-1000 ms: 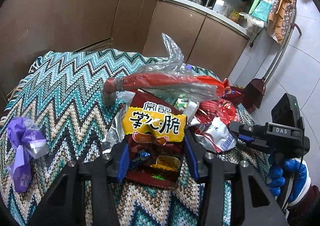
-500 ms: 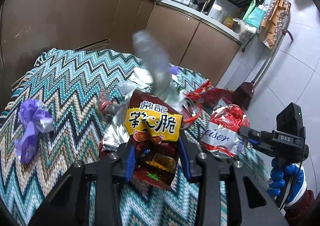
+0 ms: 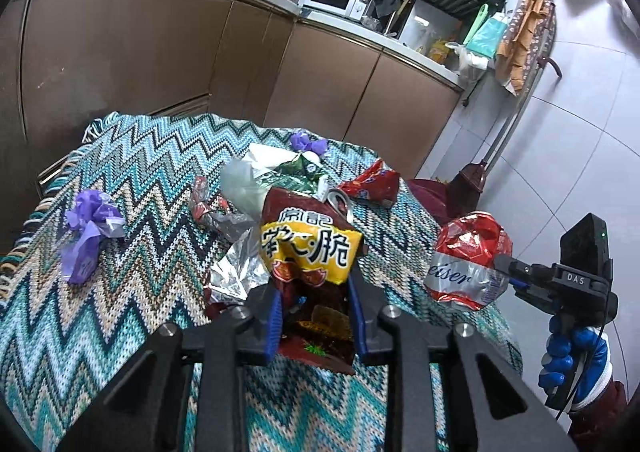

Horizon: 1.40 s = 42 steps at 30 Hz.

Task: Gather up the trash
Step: 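Grasp the red can with the right tool while the left grasps the yellow-labelled snack bag, then carry the can and snack bag to the grey bin and release both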

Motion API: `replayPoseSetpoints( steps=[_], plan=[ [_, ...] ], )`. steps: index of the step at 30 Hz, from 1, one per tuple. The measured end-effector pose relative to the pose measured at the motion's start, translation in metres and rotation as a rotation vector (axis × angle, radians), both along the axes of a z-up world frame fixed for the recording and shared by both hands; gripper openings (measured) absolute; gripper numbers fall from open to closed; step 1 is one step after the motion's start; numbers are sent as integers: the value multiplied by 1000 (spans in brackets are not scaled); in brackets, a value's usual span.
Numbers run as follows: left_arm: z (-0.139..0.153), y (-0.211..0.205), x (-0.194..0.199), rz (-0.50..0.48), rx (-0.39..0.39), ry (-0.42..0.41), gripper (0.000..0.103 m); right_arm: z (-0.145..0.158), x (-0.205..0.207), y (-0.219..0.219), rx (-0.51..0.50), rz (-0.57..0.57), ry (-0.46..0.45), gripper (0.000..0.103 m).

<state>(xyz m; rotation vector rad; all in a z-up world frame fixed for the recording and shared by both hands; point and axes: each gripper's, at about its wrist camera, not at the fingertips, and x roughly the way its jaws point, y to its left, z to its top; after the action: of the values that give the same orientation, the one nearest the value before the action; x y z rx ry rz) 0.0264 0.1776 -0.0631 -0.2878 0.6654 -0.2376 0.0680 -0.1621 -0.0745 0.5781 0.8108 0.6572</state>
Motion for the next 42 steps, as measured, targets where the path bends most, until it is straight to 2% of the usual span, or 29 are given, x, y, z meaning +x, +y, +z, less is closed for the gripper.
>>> replayPoseSetpoints(
  steps=[12,20,25,31,35,42],
  plan=[
    [31,-19,-32,-25,8,-50,25,29,-36,-14,1,-12,-98,12],
    [50,-59,-6,-115,26,-61,25,45,-40,-48,-7,-100,-161,12],
    [53,-116,30,-223,44,-49,25,47,-35,-89,-50,-211,-185,12],
    [49,-208,89,-384,68,-26,25,38,-23,-142,-129,-381,-189,12],
    [36,-271,129,-463,82,3,25,26,-10,-170,-203,-472,-171,12],
    [1,-372,197,-556,79,90,26,-4,23,-219,-257,-588,-113,12]
  ],
)
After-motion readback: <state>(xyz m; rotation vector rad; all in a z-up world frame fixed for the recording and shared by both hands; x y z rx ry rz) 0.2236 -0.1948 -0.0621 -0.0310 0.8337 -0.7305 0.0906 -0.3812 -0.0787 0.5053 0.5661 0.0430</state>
